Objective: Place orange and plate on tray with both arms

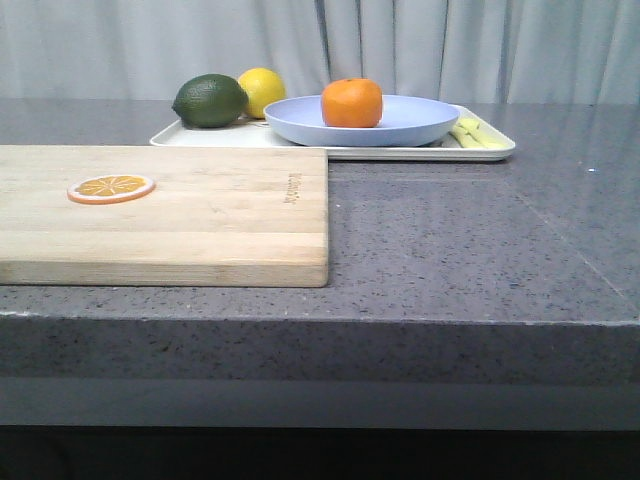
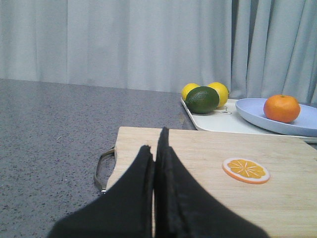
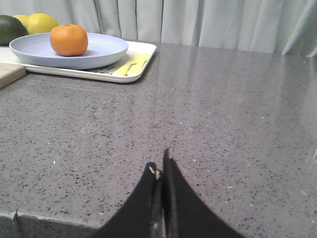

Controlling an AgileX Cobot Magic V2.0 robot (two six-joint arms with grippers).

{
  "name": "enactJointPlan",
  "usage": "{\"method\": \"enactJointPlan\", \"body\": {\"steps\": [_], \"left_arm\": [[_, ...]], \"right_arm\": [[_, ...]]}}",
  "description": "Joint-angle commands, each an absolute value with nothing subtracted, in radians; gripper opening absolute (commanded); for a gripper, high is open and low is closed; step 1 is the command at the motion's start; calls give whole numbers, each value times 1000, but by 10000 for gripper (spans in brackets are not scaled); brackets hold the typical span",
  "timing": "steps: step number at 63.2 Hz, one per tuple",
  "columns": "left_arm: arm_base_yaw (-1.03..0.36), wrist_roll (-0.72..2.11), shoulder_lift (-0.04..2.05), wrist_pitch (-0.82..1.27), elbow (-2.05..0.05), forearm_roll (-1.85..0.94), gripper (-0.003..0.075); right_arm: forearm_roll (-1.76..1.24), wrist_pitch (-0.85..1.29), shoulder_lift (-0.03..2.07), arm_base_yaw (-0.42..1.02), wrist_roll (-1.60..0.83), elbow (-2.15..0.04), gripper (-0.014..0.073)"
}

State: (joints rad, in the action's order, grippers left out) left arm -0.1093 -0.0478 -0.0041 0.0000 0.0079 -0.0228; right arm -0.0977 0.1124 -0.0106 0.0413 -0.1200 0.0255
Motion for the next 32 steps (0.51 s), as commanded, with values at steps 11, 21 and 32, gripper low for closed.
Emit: {"method": "enactJointPlan", "body": {"steps": [11, 21, 32], "left_arm": [[-115, -56, -21, -86, 33, -30, -20], [-115, -56, -21, -86, 33, -30, -20], [-115, -56, -21, -86, 33, -30, -20]], "right_arm": [[-73, -67, -29, 36, -68, 2, -118], [-28, -97, -29, 30, -15, 2, -118], [8, -96, -29, -12, 78, 2, -118]]}}
